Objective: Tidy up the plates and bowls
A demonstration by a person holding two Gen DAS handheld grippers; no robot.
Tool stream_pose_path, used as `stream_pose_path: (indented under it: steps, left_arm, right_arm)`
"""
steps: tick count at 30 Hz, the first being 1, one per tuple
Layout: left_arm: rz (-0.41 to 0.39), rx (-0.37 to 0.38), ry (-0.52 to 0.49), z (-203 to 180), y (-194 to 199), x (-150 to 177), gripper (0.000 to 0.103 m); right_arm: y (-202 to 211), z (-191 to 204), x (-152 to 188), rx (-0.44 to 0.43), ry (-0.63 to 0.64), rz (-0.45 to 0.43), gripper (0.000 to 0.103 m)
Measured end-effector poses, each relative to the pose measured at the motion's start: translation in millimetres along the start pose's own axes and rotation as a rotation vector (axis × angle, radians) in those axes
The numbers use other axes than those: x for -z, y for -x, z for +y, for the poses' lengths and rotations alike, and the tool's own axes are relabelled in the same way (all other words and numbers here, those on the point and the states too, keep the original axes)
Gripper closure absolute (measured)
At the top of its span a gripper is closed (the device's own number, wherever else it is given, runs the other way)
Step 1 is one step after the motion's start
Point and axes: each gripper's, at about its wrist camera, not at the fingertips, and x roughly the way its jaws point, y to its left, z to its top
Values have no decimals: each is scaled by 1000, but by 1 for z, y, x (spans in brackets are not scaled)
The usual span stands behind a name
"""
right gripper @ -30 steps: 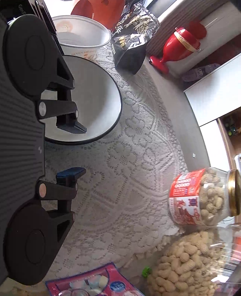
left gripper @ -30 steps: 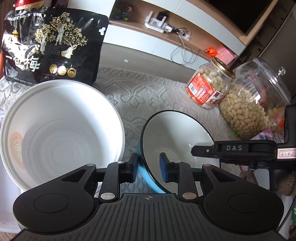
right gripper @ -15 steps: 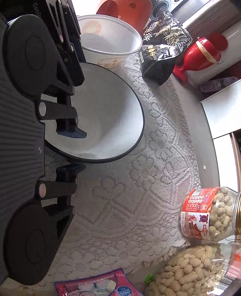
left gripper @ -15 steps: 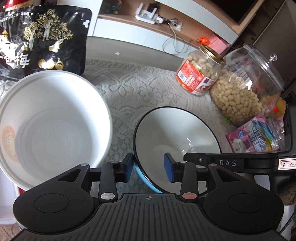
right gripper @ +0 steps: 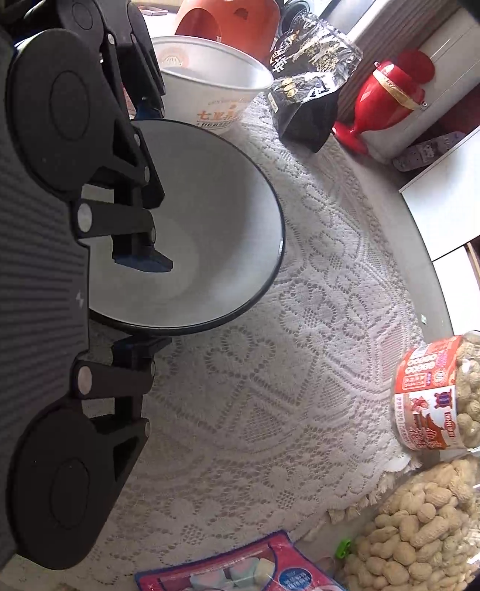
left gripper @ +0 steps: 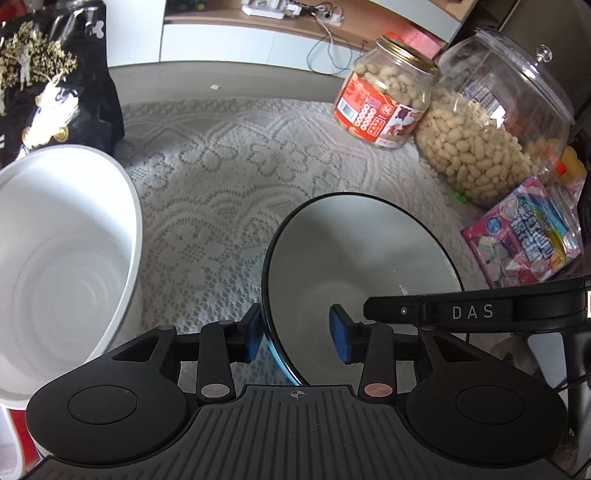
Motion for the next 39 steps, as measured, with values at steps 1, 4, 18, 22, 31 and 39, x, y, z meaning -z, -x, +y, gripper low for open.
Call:
stream_pose_path:
  steps: [1,4,18,22,31,39]
  left_arm:
    - [7,13,14,3,-3,-1,61]
    - [38,31,41,6,-12,-3,62]
    - [8,72,62,3,12,-4,67]
    - [-69,121,31,-15,55,1,64]
    - [-92,208,-52,-62,110,46,63]
    - [56,193,-113,-91,76,96,63]
  right_arm:
    - [-2,-1,0,-6,-7,13,67]
    - [-8,-4,1,-26,-29,43,65]
    - [20,14,8,-4,7,-4,64]
    - [60,22,14,4,35,-69,64]
    - [145,19,69,34,87,-149,63]
    - [142,-26,125,35,-30,-89,63]
